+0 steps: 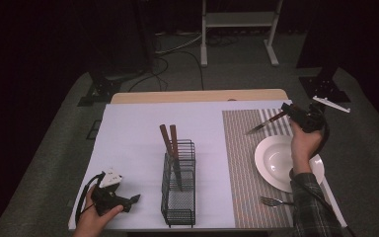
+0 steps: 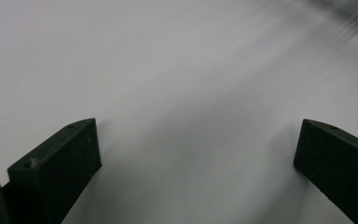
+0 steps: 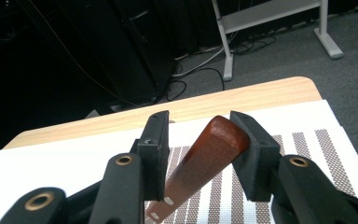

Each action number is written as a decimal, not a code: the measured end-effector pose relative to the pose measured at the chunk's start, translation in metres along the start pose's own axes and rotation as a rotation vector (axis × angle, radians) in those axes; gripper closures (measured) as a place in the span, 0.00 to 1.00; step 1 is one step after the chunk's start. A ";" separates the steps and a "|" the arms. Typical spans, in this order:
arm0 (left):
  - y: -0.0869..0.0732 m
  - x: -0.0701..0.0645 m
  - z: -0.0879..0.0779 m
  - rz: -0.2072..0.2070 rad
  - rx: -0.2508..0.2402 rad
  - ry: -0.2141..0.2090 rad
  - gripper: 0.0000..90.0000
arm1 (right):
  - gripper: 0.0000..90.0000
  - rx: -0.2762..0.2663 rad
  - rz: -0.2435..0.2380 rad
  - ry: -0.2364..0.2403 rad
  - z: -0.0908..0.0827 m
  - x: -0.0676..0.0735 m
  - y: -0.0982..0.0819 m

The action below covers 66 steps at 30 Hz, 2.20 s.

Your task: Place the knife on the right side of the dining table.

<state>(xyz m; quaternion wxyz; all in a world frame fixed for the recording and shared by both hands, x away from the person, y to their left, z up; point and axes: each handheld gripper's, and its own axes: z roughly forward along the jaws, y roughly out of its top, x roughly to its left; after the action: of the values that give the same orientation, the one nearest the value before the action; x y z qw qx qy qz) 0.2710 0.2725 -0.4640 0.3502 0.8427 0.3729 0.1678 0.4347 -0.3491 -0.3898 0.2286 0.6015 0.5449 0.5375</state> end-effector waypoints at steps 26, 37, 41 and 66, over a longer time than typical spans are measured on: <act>0.000 0.000 0.000 0.000 0.000 0.000 0.00 | 0.55 0.090 0.067 -0.076 0.006 -0.026 -0.014; 0.000 0.000 0.000 0.000 0.000 0.000 0.00 | 0.51 0.153 0.097 -0.106 0.011 -0.036 -0.021; 0.000 0.000 0.000 0.000 0.000 0.000 0.00 | 0.51 0.178 0.091 -0.118 0.013 -0.037 -0.023; 0.000 0.000 0.000 0.000 0.000 0.000 0.00 | 0.43 0.283 0.153 -0.176 0.020 -0.051 -0.029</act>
<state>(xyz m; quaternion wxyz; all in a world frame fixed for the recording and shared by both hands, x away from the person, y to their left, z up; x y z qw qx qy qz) 0.2710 0.2726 -0.4640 0.3502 0.8428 0.3728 0.1677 0.4494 -0.3800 -0.4409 0.1471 0.7121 0.5455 0.4167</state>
